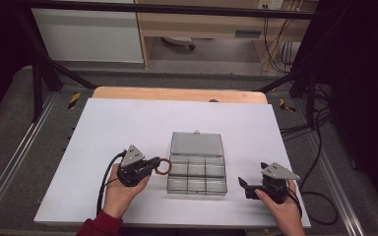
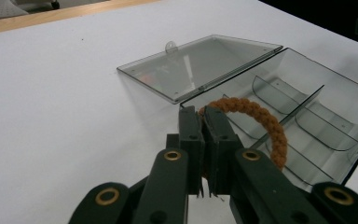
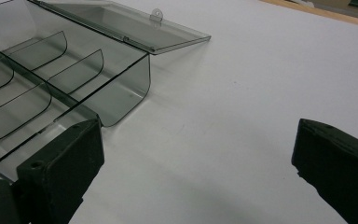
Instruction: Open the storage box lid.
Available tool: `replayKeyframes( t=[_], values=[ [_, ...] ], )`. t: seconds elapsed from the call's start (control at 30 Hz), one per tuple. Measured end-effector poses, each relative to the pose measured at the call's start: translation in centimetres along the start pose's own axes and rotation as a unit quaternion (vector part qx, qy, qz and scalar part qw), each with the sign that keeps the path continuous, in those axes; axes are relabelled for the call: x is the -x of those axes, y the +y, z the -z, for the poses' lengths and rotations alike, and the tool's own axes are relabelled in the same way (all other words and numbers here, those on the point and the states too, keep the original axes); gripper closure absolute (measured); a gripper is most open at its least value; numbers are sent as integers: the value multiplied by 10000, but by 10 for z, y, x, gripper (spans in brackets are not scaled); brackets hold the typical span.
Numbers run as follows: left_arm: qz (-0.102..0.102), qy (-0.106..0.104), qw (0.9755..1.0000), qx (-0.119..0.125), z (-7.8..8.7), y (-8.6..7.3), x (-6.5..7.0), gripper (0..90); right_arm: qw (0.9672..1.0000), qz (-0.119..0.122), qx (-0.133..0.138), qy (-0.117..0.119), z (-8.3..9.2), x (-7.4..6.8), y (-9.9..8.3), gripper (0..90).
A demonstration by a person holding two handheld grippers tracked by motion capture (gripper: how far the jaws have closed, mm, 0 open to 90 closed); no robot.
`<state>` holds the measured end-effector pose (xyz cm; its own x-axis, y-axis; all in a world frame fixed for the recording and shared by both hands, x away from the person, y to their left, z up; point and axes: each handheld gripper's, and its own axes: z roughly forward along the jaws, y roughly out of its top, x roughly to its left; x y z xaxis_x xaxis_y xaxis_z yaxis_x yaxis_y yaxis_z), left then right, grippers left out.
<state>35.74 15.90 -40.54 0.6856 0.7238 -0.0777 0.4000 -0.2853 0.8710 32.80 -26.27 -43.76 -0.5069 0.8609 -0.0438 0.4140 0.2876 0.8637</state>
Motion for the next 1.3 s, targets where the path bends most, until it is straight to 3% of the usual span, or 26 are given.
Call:
replayKeyframes(
  t=[1.3],
  values=[
    [-431, -509, 9978, -50, -39, 25, 42, 863, 10000, -19, -16, 6, -1, 0, 0, 24]
  ],
)
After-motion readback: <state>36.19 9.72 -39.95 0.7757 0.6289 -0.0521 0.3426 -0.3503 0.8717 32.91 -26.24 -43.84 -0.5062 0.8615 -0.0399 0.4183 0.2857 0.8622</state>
